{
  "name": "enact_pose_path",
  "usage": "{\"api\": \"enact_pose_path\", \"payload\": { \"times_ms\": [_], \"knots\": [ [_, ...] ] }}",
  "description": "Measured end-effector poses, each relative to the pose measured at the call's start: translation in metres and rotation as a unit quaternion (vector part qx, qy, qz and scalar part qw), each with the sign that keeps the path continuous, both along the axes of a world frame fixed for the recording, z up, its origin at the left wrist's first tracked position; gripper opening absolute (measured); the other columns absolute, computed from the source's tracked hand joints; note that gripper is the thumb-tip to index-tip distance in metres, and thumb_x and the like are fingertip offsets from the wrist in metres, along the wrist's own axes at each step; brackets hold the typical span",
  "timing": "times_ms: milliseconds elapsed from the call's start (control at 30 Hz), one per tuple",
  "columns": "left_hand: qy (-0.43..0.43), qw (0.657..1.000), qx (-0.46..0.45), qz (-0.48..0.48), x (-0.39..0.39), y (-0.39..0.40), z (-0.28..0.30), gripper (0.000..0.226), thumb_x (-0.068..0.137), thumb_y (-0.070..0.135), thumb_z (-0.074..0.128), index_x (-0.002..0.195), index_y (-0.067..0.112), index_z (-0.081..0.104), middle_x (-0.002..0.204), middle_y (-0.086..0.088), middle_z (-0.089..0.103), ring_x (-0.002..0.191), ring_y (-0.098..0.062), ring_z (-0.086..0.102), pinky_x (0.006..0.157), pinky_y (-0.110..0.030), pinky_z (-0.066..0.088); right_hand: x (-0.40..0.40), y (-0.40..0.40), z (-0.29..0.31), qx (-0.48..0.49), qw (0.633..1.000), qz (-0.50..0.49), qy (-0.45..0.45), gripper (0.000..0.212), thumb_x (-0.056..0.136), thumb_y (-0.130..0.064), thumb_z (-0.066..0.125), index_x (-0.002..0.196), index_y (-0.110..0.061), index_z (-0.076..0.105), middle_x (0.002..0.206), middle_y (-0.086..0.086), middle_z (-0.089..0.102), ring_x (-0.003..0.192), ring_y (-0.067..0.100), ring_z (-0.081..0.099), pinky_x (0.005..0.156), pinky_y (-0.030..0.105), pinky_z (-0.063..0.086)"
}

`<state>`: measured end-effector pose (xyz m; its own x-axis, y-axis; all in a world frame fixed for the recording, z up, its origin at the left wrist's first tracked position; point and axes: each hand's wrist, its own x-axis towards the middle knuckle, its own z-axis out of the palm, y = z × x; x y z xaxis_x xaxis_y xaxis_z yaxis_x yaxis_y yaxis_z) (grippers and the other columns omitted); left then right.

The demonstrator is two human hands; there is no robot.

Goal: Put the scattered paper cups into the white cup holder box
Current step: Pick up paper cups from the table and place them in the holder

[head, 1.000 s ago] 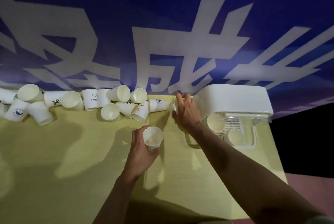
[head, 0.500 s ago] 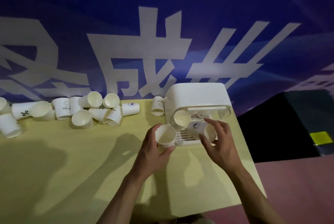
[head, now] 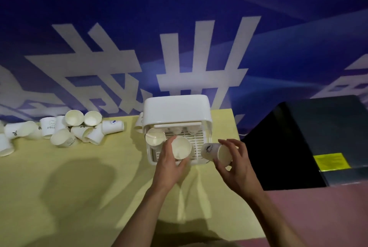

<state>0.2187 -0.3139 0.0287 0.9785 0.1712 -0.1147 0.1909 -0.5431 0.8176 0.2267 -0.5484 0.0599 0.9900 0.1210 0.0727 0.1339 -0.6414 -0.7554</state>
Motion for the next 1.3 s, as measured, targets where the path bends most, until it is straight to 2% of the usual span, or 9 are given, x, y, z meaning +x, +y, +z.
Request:
{"api": "enact_pose_path", "payload": {
  "times_ms": [100,233,433,600,733,833,933,1133,1300],
  "knots": [
    [0.026,0.999,0.028,-0.001,0.004,-0.013,-0.010,0.079,0.083,0.022,0.081,0.147,0.026,0.035,0.150,0.006,0.043,0.137,-0.012,0.041,0.107,-0.018,0.030,0.014,-0.015,-0.001,0.011,1.000,0.021,-0.002,0.054,0.092,-0.038,0.074,0.141,-0.030,0.054,0.138,-0.011,0.036,0.119,0.002,0.047,0.096,0.023,0.053],
    [0.050,0.998,0.037,0.022,0.008,-0.021,-0.019,0.081,0.081,0.022,0.083,0.146,0.025,0.036,0.149,0.002,0.045,0.136,-0.016,0.043,0.105,-0.019,0.031,0.026,-0.029,-0.005,0.018,1.000,0.020,0.004,0.055,0.091,-0.040,0.073,0.141,-0.032,0.053,0.138,-0.012,0.036,0.121,0.005,0.047,0.097,0.027,0.055],
    [0.051,0.996,0.064,0.046,0.022,-0.028,-0.018,0.082,0.080,0.018,0.083,0.147,0.020,0.036,0.148,-0.001,0.041,0.131,-0.010,0.035,0.099,-0.012,0.025,0.030,-0.040,-0.011,0.024,0.998,0.050,0.027,0.052,0.093,-0.041,0.069,0.142,-0.035,0.051,0.140,-0.010,0.037,0.121,0.007,0.050,0.091,0.017,0.054],
    [0.080,0.993,0.070,0.042,0.032,-0.030,-0.028,0.083,0.082,0.022,0.083,0.148,0.026,0.033,0.149,0.000,0.041,0.136,-0.020,0.042,0.107,-0.025,0.034,0.036,-0.037,-0.011,0.025,0.997,0.064,0.031,0.052,0.093,-0.045,0.069,0.141,-0.036,0.051,0.144,-0.008,0.036,0.117,0.003,0.048,0.087,0.016,0.056],
    [0.096,0.991,0.082,0.037,0.035,-0.033,-0.045,0.085,0.077,0.023,0.086,0.147,0.024,0.037,0.143,-0.001,0.042,0.136,-0.023,0.040,0.112,-0.031,0.033,0.039,-0.035,-0.014,0.031,0.996,0.072,0.030,0.053,0.094,-0.044,0.071,0.142,-0.036,0.050,0.145,-0.009,0.036,0.116,-0.007,0.044,0.089,0.013,0.053],
    [0.116,0.989,0.084,0.018,0.032,-0.031,-0.058,0.090,0.077,0.041,0.085,0.150,0.028,0.035,0.141,0.002,0.039,0.133,-0.021,0.041,0.111,-0.040,0.040,0.040,-0.035,-0.015,0.035,0.996,0.075,0.035,0.053,0.094,-0.045,0.071,0.142,-0.037,0.050,0.145,-0.010,0.035,0.120,-0.003,0.046,0.090,0.015,0.053],
    [0.133,0.988,0.079,0.010,0.031,-0.028,-0.067,0.092,0.078,0.055,0.079,0.154,0.032,0.032,0.142,0.004,0.038,0.134,-0.019,0.039,0.111,-0.042,0.041,0.041,-0.034,-0.019,0.035,0.995,0.082,0.043,0.052,0.095,-0.045,0.070,0.142,-0.039,0.049,0.145,-0.010,0.035,0.118,0.004,0.050,0.088,0.013,0.053],
    [0.135,0.988,0.072,0.008,0.034,-0.030,-0.071,0.092,0.083,0.047,0.079,0.156,0.030,0.028,0.146,0.000,0.040,0.138,-0.023,0.039,0.111,-0.042,0.041,0.047,-0.017,-0.026,0.035,0.990,0.126,0.052,0.053,0.095,-0.046,0.068,0.143,-0.036,0.048,0.145,-0.009,0.035,0.120,0.002,0.051,0.091,0.012,0.051],
    [0.084,0.995,0.060,0.001,0.021,-0.024,-0.067,0.094,0.079,0.040,0.085,0.155,0.031,0.029,0.141,0.006,0.037,0.128,-0.015,0.048,0.104,-0.040,0.050,0.056,0.011,-0.030,0.037,0.984,0.174,0.022,0.055,0.094,-0.038,0.071,0.144,-0.029,0.049,0.143,-0.006,0.038,0.129,0.008,0.049,0.104,0.018,0.046]
  ]
}}
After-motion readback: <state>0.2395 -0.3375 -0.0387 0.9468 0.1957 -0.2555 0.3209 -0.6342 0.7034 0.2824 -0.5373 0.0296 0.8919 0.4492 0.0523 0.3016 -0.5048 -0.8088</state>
